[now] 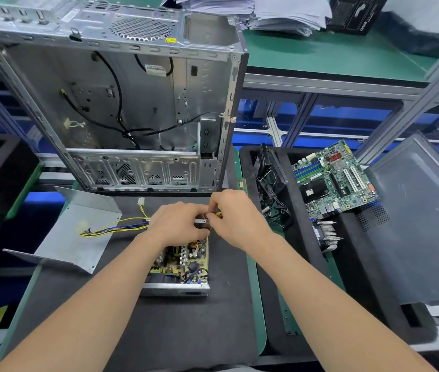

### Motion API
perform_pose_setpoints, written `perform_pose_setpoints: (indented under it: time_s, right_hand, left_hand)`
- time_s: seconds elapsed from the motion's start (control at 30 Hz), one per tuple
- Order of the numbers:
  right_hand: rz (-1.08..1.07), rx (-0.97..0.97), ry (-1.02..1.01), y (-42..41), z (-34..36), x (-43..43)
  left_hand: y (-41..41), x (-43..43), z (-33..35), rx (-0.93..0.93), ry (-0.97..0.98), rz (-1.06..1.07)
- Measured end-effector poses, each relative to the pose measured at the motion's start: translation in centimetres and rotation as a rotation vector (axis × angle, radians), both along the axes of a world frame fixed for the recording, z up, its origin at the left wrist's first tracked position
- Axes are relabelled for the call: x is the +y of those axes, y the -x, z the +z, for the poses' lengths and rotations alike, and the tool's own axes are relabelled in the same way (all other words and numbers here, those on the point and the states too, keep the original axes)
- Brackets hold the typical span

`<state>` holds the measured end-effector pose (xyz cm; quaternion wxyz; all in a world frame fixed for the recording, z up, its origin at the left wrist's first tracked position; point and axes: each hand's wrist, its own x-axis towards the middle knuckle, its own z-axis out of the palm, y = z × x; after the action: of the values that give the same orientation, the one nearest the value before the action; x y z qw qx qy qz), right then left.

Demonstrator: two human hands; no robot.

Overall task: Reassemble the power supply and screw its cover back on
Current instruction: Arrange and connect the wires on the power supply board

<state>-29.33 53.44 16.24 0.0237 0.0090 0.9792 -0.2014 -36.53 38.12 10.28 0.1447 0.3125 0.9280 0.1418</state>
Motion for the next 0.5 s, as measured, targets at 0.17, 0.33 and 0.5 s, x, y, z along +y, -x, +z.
perform_pose_setpoints:
  time_s: [0.17,0.33,0.5]
  right_hand:
    - [-0.097,0.033,0.127,-1.2,0.8,2.0]
    - [-0.382,-0.023,0.227,-3.5,0.3,5.4]
    - [-0.564,-0.03,0.343,-6.6,-2.3,6.4]
  left_hand:
    - [-0.4,-0.3,0.4,0.011,-0.062,-0.051]
    - [-1.1,1.5,1.6,0.236,-0.088,-0.199]
    - [-2.9,4.4,1.5,0.183,-0.06,-0.218]
